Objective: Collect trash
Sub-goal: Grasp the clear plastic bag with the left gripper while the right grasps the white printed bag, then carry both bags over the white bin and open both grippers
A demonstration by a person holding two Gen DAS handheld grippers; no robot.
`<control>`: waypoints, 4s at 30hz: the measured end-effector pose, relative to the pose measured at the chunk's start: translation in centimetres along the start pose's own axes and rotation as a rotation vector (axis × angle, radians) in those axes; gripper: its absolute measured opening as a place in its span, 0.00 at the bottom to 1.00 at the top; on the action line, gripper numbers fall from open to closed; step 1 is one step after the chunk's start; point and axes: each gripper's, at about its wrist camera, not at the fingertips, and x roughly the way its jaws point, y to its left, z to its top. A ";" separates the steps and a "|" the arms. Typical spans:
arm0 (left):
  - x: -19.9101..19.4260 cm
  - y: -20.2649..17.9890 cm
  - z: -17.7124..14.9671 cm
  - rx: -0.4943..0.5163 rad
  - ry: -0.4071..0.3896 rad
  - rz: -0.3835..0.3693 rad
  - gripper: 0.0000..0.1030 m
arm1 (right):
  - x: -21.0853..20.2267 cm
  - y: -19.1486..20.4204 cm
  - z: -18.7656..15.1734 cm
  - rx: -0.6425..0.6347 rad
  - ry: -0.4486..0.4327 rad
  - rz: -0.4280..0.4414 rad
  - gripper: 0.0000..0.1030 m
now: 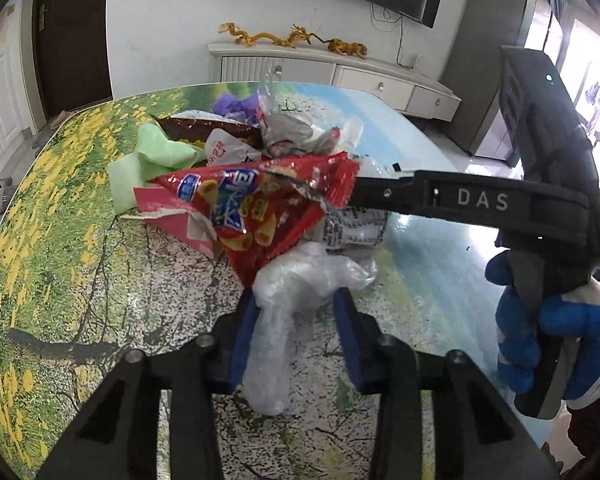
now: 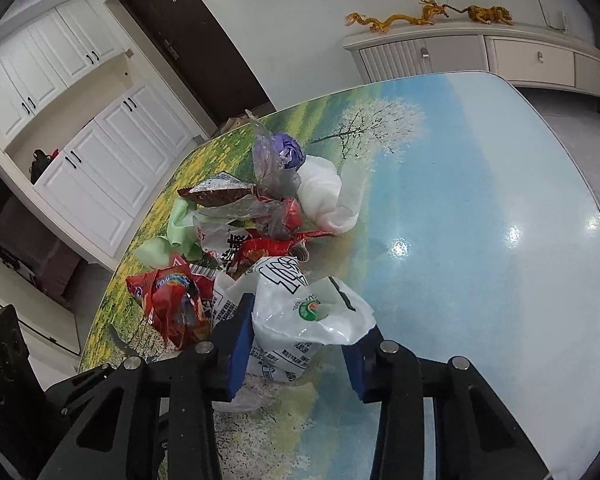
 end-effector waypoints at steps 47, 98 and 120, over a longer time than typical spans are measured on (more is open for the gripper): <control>-19.3 -9.6 2.5 0.032 -0.402 0.038 0.28 | -26.4 1.4 -4.5 0.002 -0.511 -0.241 0.33; 13.4 -34.3 9.8 0.215 0.160 -0.279 0.35 | -20.7 -27.5 -9.0 0.480 -0.182 -0.656 0.35; 12.4 -35.5 10.1 0.203 0.122 -0.333 0.62 | -20.2 -28.4 -9.0 0.504 -0.135 -0.684 0.57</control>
